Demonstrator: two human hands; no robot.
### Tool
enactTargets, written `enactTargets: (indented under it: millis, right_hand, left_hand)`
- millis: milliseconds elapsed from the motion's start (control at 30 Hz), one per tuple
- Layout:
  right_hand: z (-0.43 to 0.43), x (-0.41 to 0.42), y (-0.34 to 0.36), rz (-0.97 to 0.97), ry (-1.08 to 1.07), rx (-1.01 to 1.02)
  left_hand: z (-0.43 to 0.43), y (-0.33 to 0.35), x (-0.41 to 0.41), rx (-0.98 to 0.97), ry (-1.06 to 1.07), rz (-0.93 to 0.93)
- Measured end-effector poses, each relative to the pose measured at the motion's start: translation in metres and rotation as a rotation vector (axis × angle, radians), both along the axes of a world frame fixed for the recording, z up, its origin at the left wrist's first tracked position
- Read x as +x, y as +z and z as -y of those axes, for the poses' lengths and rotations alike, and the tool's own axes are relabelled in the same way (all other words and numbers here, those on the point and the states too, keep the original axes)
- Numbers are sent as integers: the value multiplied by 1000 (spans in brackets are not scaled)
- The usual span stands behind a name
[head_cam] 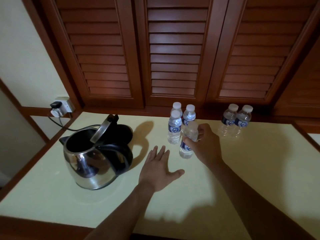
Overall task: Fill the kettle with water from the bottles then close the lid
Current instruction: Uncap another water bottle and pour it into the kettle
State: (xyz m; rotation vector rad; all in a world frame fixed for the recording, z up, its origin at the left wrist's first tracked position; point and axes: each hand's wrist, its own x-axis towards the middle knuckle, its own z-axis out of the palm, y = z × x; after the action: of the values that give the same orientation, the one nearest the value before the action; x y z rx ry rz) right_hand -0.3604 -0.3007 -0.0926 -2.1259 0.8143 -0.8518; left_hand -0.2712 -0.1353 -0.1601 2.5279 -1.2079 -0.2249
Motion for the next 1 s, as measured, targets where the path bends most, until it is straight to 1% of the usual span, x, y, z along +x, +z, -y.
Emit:
enactTargets:
  millis: [67,133,200,267,300,367,467,600,733,900,1000]
  right_hand:
    - [-8,-13,5,4,4,45]
    - [-18,-25,11,13,32,78]
    - [-31,-33,18,9,75,78]
    - [-49,-38,26,20,114,60]
    - [-62,-39,30,29,130,45]
    - [-79,-41,36,38,166,29]
    - [-112,-37,41,35,211,24]
    - [-160,-25,59,7,305,-22]
    - [-210,-7,84,83,285,-83]
    - [-269,26,95,-74,357,-158]
    - [-301,48,99,-103,373,-225]
  left_hand:
    - [-4,1,-3,-126,28,-140]
    - [-11,5,-10,-311,60,-316]
    - [-21,10,-22,-464,41,-485]
    - [-32,16,-35,-590,8,-594]
    - [-41,19,-38,-643,3,-613]
    - [-53,25,-44,-724,18,-617]
    - [-85,32,-40,-768,12,-634]
    - [-137,41,-22,-716,-27,-555]
    - [-195,40,4,-682,-36,-516]
    - [-258,31,41,-705,-26,-510]
    - [-286,26,61,-714,-22,-478]
